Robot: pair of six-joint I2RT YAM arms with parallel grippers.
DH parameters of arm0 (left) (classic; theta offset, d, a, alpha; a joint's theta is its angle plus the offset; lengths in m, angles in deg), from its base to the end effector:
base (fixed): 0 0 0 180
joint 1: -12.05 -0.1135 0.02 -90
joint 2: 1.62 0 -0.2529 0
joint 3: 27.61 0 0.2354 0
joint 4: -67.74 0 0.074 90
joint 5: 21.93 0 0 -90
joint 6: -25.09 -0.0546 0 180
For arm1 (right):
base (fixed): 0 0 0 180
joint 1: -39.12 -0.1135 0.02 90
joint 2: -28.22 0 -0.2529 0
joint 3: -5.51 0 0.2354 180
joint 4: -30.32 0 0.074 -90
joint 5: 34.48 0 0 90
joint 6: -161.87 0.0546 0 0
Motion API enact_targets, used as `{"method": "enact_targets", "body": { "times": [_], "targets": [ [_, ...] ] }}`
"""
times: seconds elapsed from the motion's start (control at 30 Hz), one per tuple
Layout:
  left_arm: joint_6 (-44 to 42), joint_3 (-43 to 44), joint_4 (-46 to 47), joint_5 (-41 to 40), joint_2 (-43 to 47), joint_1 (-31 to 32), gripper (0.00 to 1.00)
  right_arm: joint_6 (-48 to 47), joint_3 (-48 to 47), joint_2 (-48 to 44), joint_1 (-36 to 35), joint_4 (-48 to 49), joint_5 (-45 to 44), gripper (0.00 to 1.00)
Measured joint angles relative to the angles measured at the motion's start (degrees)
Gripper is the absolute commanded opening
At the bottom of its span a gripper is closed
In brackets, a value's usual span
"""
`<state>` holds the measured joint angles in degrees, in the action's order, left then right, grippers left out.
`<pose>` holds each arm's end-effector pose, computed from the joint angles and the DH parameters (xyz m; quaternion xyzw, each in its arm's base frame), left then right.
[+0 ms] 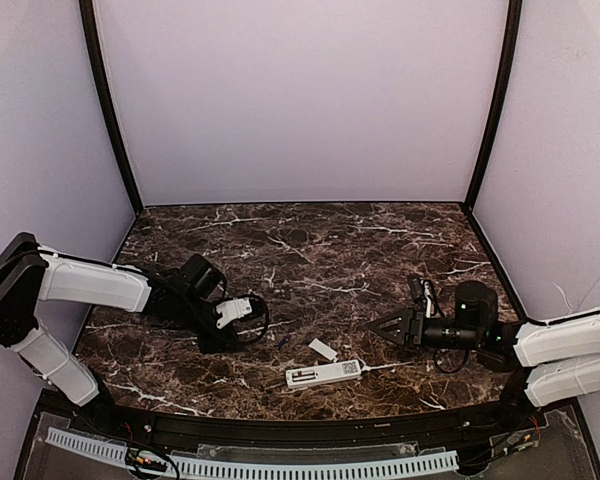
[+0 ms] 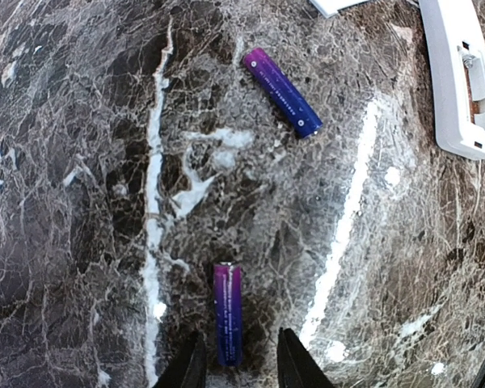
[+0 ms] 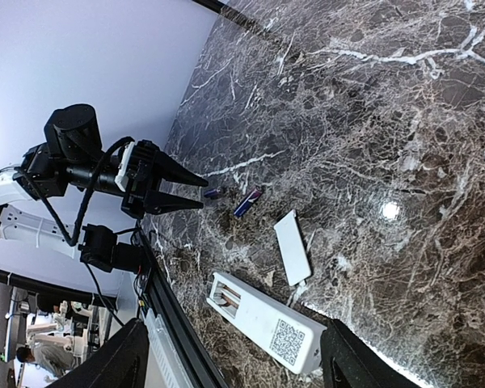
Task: Load the batteries into the remote control
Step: Pick up the battery from the center of the board.
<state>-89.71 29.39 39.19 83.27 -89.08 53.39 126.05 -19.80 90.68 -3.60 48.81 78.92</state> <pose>0.1985 -0.1937 0.1382 0.5508 0.7812 -0.1642 0.2437 0.1383 0.1572 0.1559 -0.0382 0.8033 0.5366 0.2554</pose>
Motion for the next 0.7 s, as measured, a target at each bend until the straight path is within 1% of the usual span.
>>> {"method": "enact_targets", "body": {
  "times": [0.17, 0.33, 0.6, 0.7],
  "targets": [
    [-0.68, 0.04, -0.48, -0.52, -0.24, -0.37, 0.27, -0.15, 0.00, 0.00, 0.00, 0.00, 0.04, 0.72],
    [-1.27, 0.61, -1.27, -0.61, -1.09, -1.36, 0.21, -0.22, 0.00, 0.02, 0.04, 0.04, 0.24, 0.72],
    [-2.01, 3.85, -2.71, -0.04, -4.81, -1.60, 0.18, -0.31, -0.04, 1.46, 0.48, 1.05, 0.90, 0.71],
    [-2.40, 4.44, -3.10, 0.55, -5.33, -1.60, 0.15, -0.31, -0.04, 1.46, 0.57, 1.22, 1.01, 0.71]
  ]
}}
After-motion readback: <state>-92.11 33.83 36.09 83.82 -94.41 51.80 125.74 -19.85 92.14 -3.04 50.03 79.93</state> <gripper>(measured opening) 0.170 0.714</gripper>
